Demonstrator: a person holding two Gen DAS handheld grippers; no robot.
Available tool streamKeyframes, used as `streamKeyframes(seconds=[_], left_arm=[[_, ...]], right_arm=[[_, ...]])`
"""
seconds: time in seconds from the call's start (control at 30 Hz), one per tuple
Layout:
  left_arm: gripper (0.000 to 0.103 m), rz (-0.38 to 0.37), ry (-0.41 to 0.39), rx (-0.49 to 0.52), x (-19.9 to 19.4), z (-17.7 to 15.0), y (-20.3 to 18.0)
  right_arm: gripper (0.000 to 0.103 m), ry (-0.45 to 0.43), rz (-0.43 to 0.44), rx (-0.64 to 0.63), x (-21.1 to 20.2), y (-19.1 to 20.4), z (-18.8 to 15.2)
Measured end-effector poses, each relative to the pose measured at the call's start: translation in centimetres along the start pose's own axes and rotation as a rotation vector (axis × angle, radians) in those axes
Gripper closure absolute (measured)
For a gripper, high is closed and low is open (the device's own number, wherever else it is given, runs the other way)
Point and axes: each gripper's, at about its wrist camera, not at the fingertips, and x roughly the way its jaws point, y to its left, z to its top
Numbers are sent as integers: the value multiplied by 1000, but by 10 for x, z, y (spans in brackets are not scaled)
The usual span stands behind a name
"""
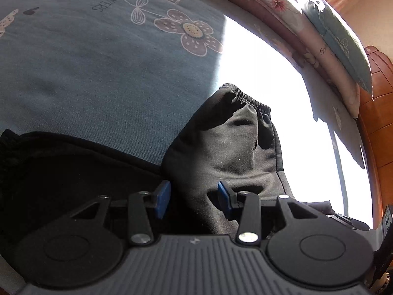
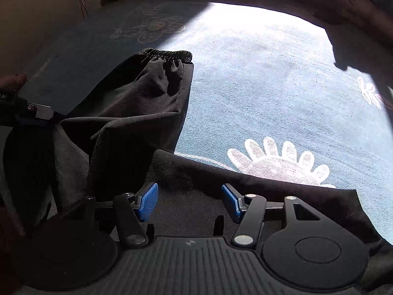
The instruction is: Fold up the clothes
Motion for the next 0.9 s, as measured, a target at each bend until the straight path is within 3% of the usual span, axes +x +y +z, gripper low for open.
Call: streamKeyframes(seconds=[0.13,0.37,0.57,0.8,0.9], left_arm=[[52,-78,31,162,-1,-2,-44],[51,-192,116,381,26,-31,-109],[51,-224,195,395,41,-45,-127],[49,-247,214,402,51,-43,-140],[49,-271,224,406,58,-44,-149]], right_arm=[[40,-16,-71,62,-16,-20,-10],[40,-83,-187,185,-20,-72,-9],[35,-52,-149,212,11,-91,-2],[35,-76,-137,227,-29,-95,-10],[41,-73,-115,240,-32,-113,-7]])
